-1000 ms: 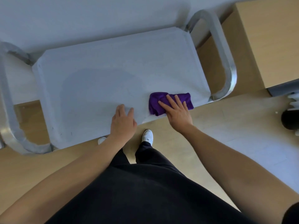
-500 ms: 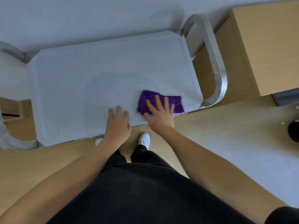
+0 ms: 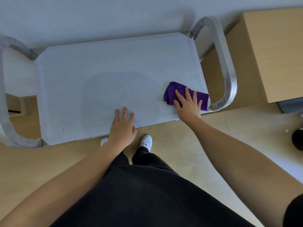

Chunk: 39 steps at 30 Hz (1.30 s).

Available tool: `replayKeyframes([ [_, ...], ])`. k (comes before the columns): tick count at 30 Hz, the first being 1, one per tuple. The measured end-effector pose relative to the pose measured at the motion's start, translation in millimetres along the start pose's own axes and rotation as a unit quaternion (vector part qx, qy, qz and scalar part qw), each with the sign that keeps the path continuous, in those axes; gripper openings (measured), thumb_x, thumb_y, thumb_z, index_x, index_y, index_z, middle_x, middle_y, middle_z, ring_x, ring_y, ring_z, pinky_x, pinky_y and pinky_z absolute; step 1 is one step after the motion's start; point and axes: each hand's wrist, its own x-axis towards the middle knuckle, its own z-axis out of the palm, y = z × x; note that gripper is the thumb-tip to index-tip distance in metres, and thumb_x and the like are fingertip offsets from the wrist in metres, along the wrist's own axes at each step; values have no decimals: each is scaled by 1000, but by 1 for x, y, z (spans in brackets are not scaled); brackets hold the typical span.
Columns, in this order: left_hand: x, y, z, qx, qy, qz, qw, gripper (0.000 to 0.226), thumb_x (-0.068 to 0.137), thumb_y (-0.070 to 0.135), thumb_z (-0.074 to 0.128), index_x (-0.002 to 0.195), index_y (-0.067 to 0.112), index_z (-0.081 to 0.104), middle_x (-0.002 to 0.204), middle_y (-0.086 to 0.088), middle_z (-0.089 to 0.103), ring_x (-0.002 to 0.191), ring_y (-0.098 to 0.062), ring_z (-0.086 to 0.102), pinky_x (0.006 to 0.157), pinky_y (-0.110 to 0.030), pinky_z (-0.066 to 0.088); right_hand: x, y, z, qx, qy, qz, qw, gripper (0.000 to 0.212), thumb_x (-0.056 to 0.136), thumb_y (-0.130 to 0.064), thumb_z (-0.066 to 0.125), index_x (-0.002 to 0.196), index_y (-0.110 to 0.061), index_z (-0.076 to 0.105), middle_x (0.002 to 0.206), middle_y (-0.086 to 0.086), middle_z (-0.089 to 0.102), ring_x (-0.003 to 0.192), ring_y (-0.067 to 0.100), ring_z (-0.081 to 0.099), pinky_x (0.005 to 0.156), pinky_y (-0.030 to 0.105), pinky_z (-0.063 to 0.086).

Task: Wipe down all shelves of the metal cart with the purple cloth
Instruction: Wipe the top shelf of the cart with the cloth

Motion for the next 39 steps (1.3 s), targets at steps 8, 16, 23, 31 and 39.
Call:
replayKeyframes([
  [8,-10,-40,-8,-82,38,44,995,47,93,17,49,139,17,47,159,-3,24,147,-26,20,93,-41,53,-57,-134,51,-26,-23,-100,994,61,96,-60,26,152,-42,12,164,-4,-6,148,34,-16,116,61,-5],
  [16,-26,-118,-27,-67,57,19,996,47,93,12,52,139,17,49,156,-6,30,144,-27,27,91,-42,53,-37,-134,47,-52,15,-93,994,50,97,-59,30,145,-57,19,163,-8,7,150,28,-2,115,62,-5],
  [23,-32,-149,-30,-58,37,27,997,52,97,16,42,148,22,36,161,4,14,149,-17,12,89,-33,51,-25,-142,41,54,35,102,993,54,99,-50,30,151,-46,15,164,-3,2,149,34,-7,115,65,0],
  [31,-36,-183,-33,-124,66,16,990,40,88,10,54,127,14,52,154,4,27,134,-15,38,79,-35,57,-93,-282,106,-64,-5,-174,983,55,100,-48,33,152,-41,16,164,-2,0,149,35,-10,117,62,0],
  [39,-43,-229,-34,-75,68,21,995,50,92,12,50,142,14,43,158,-2,24,147,-20,20,87,-38,55,-46,-233,78,0,33,-40,999,57,98,-50,38,150,-46,18,164,-5,3,150,28,-5,118,58,0],
])
